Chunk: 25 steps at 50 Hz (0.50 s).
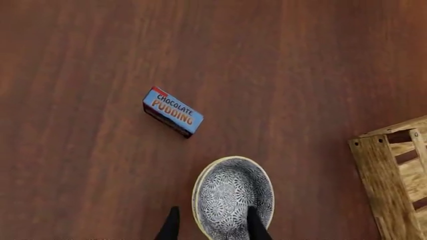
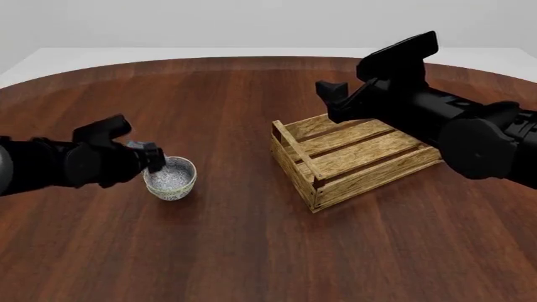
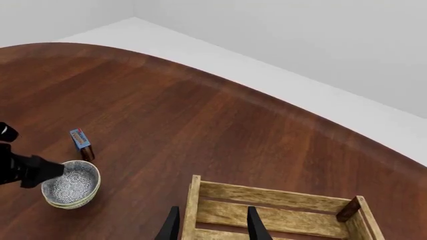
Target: Stack the right bowl on the left bowl and place them in the tray.
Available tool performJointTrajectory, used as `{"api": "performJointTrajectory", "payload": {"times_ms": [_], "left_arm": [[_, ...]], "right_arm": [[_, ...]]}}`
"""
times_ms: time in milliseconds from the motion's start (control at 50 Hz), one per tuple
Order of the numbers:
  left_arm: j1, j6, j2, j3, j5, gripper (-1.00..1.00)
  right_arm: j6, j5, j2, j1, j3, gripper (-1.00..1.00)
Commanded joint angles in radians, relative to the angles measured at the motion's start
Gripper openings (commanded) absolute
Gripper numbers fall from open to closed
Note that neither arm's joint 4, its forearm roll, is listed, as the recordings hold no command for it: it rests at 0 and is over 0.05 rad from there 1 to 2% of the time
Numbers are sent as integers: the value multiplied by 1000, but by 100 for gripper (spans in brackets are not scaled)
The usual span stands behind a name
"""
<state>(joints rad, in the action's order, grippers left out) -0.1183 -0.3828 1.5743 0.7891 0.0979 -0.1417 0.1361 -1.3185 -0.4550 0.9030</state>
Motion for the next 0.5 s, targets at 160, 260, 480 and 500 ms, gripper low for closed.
{"api": "performJointTrajectory", "payload": {"times_ms": [160, 260, 480, 500], "left_arm": [[-48, 144, -29, 57, 32, 100], [-90, 164, -4, 74, 52, 100], [-123, 210, 20, 114, 95, 100], [-131, 225, 31, 123, 99, 100]], "right_arm": [[3, -6, 15, 0, -2, 100], [4, -8, 22, -1, -4, 100], [4, -9, 26, 0, -5, 100], [5, -9, 28, 2, -6, 100]]}}
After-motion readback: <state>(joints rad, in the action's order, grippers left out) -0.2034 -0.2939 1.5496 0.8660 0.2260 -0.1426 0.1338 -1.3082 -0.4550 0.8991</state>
